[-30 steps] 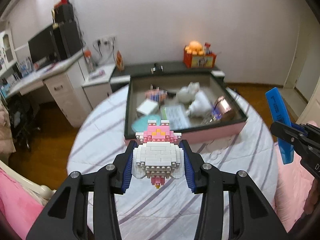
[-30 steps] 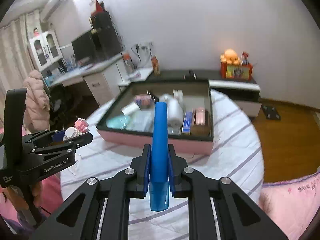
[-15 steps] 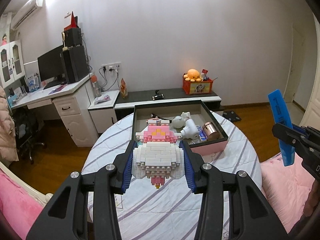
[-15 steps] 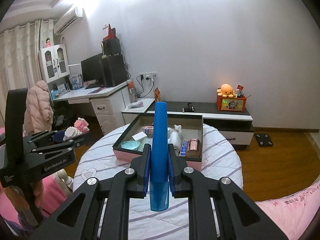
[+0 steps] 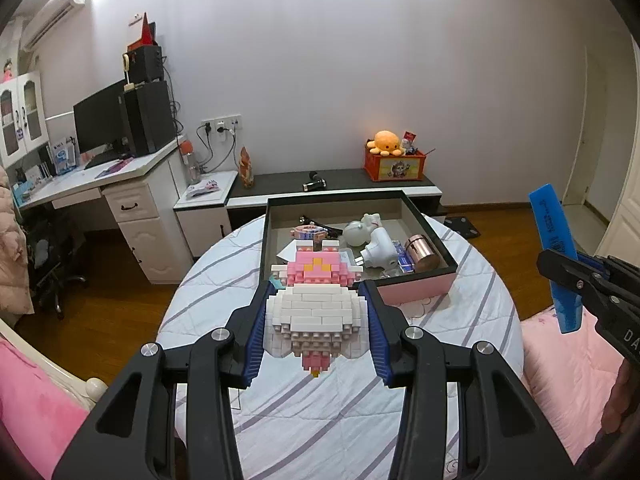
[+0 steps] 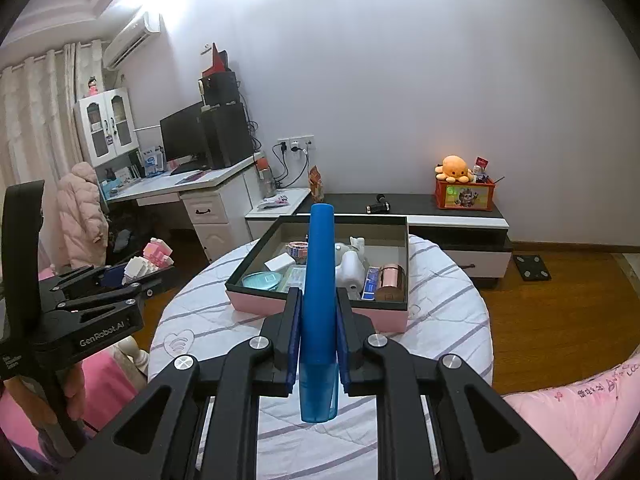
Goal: Organize rigid objects
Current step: 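Lift the white block figure and blue comb and carry both over the tray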
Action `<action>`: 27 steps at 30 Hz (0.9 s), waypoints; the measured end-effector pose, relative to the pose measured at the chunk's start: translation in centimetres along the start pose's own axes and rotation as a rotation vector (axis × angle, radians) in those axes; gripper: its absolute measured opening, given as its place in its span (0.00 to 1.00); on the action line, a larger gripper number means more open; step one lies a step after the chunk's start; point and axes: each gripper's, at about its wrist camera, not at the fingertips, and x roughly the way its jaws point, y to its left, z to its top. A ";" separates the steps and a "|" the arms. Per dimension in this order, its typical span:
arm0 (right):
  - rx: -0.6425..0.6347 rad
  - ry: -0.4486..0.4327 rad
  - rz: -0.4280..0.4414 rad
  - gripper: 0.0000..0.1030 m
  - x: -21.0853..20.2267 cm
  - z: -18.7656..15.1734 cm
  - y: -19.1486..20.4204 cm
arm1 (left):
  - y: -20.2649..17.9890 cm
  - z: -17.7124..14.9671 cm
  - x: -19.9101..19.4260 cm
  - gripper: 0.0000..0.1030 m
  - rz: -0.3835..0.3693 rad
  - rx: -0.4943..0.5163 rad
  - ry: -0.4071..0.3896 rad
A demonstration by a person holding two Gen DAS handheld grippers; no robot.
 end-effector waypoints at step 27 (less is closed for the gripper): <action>0.010 0.106 0.022 0.15 9.7 3.5 -2.6 | 1.0 5.6 13.5 0.43 -0.036 -0.028 0.158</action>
